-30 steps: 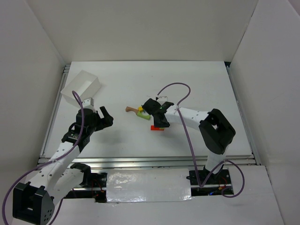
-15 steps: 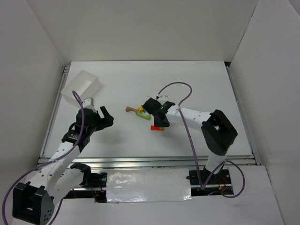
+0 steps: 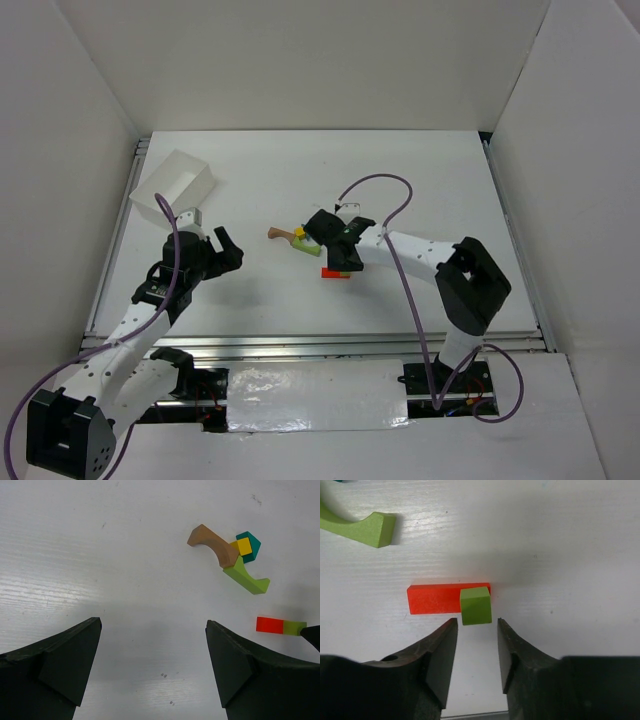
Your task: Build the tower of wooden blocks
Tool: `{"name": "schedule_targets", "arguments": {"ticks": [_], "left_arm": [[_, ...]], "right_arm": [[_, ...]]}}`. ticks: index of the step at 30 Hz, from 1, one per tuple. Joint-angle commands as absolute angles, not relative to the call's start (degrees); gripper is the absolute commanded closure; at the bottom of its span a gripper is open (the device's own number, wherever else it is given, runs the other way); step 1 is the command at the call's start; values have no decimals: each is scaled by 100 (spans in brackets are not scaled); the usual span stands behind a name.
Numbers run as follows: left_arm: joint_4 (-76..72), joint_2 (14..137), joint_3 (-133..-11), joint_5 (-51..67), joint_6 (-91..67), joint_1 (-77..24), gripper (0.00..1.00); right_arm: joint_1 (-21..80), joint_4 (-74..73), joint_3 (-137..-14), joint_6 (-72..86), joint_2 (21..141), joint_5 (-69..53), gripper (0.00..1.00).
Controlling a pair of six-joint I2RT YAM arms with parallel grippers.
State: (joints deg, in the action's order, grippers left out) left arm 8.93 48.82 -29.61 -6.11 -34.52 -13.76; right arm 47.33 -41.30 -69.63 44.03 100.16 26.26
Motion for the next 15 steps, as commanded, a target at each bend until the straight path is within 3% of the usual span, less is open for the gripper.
{"name": "schedule_targets", "arguments": {"ticks": [1,4,8,15], "left_arm": [[554,4834,-2988,-501,-3375,-1406,1],[388,5027,-3155,-230,-3279,-1406,1],[185,5588,-3777,341,-3051,-1424,1],[-185,7650,-5016,2327,-964,-1547,1]], "right_arm": [[4878,-4307,-7250,4386,9484,2900,53],[4869,-4228,-7391,4210,9221,2909,41],[4843,-4052,-7550,3903,8913,2892,1],[4264,-3587,-7130,3560,8210,2252,0]]}}
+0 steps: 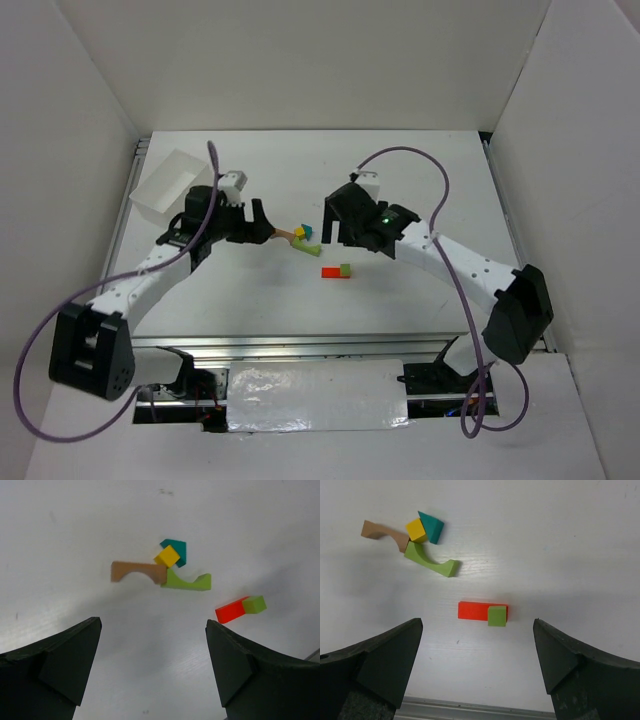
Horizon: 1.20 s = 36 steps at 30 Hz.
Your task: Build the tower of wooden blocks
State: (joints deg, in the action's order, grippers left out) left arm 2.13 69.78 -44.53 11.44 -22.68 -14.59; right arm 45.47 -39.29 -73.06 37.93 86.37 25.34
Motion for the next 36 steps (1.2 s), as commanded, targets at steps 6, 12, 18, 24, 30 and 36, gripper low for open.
{"name": "schedule_targets", "arguments": {"ticks": [6,12,18,24,30,36], "left_arm": [[596,9560,-6546,3435,701,-1740,1],[1598,10801,-7795,3096,1687,-2118,1],[1591,11241,-8077,2566,1811,-2311,3],[1714,11575,-8323,2461,1907,-2312,10],[1591,11636,-8279,2206,1872,-2312,20],[1591,11690,-8323,2382,1889,-2347,37]], "right_arm": [[3516,-3471,-6487,3401,7665,1942,0],[3015,-3516,-6126,3314,7471,1829,0],[2734,-3393,-5863,3287,7313,1591,0],[2593,-3419,-5722,3296,7313,1573,0],[2470,-3349,-5608,3296,7225,1494,0],[2435,-3322,-5528,3331,7163,1476,0]]}}
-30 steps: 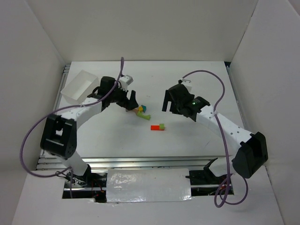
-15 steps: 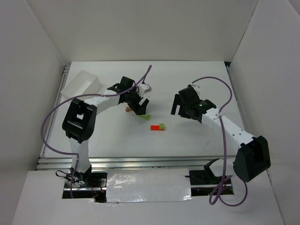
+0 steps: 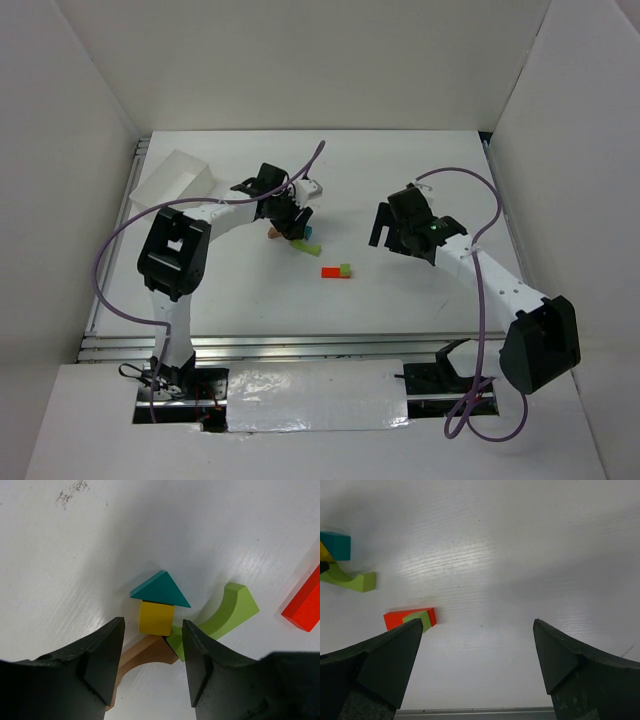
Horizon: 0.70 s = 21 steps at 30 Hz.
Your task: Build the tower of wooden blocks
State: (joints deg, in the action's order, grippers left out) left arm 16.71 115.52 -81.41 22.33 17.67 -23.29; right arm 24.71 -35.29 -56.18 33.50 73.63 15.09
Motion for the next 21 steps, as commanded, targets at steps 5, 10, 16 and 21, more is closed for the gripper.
{"name": "schedule_targets", "arguments": {"ticks": [5,10,16,21], "left_arm": [[1661,11768,-8411,2355,1942,-2417,47],[1539,11611,-8341,2320,1934,-2434,61],[1634,11093,-8218,2381,2135,-2426,70],[1968,10522,-8279,2706,2451,-2478,76]], "right_arm": [[2391,-3287,-5432,3349,7084,1468,0],[2364,-3234,-5318,3375,7005,1415,0],[2364,-3217,-5247,3366,6891,1397,0],[2347,-3260,-5151,3331,6724,1458,0]]}}
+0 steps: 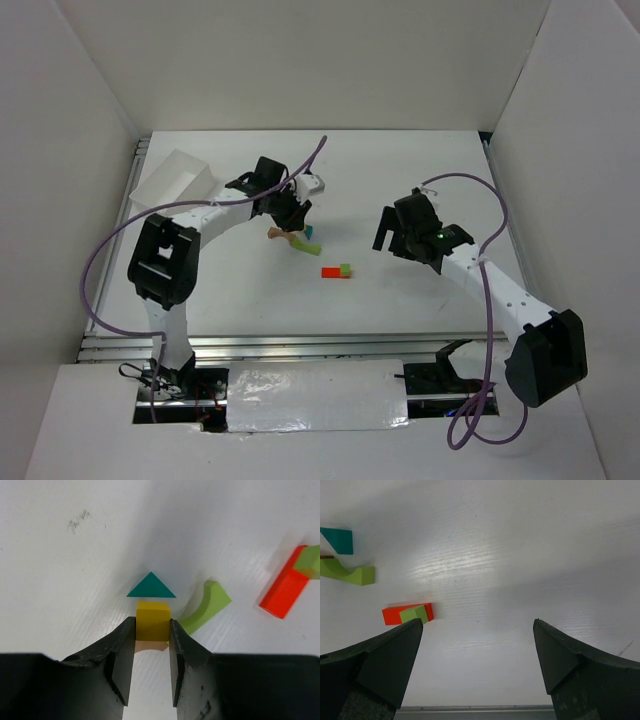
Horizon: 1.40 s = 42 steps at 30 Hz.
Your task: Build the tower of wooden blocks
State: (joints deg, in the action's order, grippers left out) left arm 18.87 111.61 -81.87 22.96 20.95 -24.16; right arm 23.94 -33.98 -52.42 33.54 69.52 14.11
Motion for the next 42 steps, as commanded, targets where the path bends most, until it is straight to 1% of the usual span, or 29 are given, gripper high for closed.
{"name": "schedule_targets", "arguments": {"ticks": [1,5,7,11,12,13,16,19,20,23,26,30,42], "left_arm": [[2030,10434,-8201,2907,2487,-2496,76],[1952,9846,-7674,3015,2487,-2785,80],[2012,9730,-7454,3041,2714,-3004,79],[2915,9843,-7891,3058,3277,-3304,81],[2979,9870,-8006,3093,3357,-3331,82],[2988,9870,-8111,3137,3444,-3357,85],[3075,9905,-8278,3480,3585,-3401,85],[3357,10028,-8289,3305,3472,-3471,86],[3314,10037,-8218,3279,3428,-3480,86],[3032,10089,-7910,3173,3331,-3612,80],[3103,10222,-8042,3138,3375,-3735,81],[2699,10204,-7788,2980,3191,-3762,81],[2347,10600,-7603,3164,3014,-3771,83]], "right_arm": [[2338,-3269,-5133,3305,6698,1485,0],[2277,-3349,-5054,3226,6575,1696,0],[2180,-3322,-5036,3138,6531,1626,0],[2039,-3463,-5106,3059,6521,1582,0],[2022,-3463,-5115,3050,6469,1582,0],[1961,-3463,-5107,3041,6443,1591,0],[1838,-3402,-5036,3015,6320,1590,0],[1688,-3226,-4870,2927,6144,1460,0],[1644,-3156,-4843,2892,6100,1381,0],[1521,-2997,-4816,2778,6038,1109,0],[1485,-3015,-4869,2733,6064,1064,0],[1476,-2971,-4799,2716,6021,1099,0],[1468,-2962,-4702,2733,6012,1090,0]]}}
